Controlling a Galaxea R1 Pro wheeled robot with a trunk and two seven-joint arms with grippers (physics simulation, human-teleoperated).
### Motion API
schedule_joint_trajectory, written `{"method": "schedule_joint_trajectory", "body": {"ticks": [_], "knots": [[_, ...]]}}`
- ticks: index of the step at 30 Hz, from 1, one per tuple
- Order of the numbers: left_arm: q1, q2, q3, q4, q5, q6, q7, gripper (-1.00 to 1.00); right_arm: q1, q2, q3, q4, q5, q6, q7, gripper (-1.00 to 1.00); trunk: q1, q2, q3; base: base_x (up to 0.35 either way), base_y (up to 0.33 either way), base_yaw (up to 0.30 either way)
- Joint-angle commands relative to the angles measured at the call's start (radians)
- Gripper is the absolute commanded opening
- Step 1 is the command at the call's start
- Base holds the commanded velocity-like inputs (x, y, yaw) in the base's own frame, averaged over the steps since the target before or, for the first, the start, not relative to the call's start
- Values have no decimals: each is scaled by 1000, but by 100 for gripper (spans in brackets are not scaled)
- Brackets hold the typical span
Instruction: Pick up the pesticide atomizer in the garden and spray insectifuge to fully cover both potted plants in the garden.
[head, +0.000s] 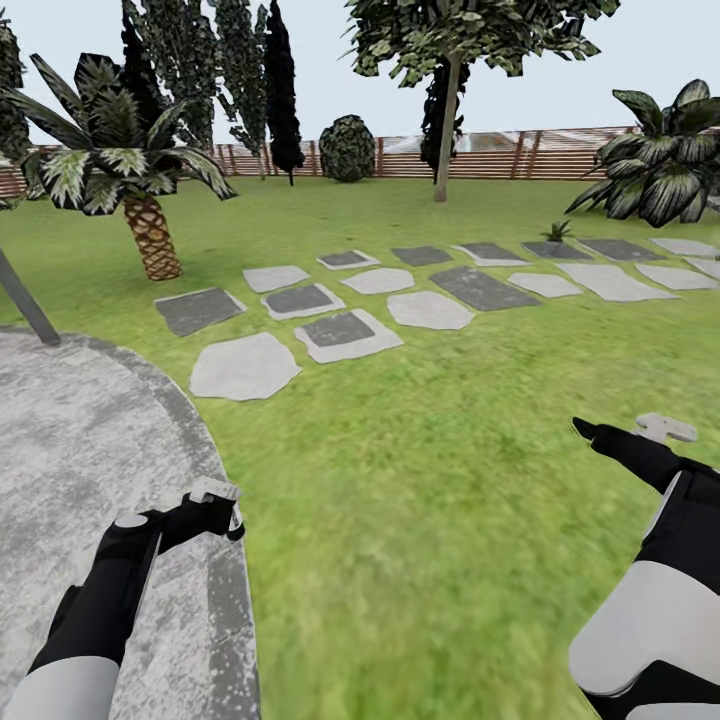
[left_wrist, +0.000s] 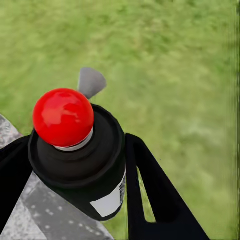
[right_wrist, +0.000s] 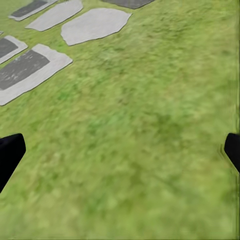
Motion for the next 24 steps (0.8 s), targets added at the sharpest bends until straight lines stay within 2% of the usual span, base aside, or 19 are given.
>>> {"method": "schedule_joint_trajectory", "body": {"ticks": [1,11,24], "knots": [[-1,0,2,-2,-6,5,-8,-100,-1,0,-2,-1,10,1,10,100,0,0,-1,268,-244,-260],[0,0,3,-2,-6,5,-8,-100,-2,0,-2,-1,10,1,10,100,0,0,-1,280,-226,-183],[0,0,3,-2,-5,5,-8,-100,-1,0,-1,1,12,1,10,100,0,0,-1,307,-193,-11]]}}
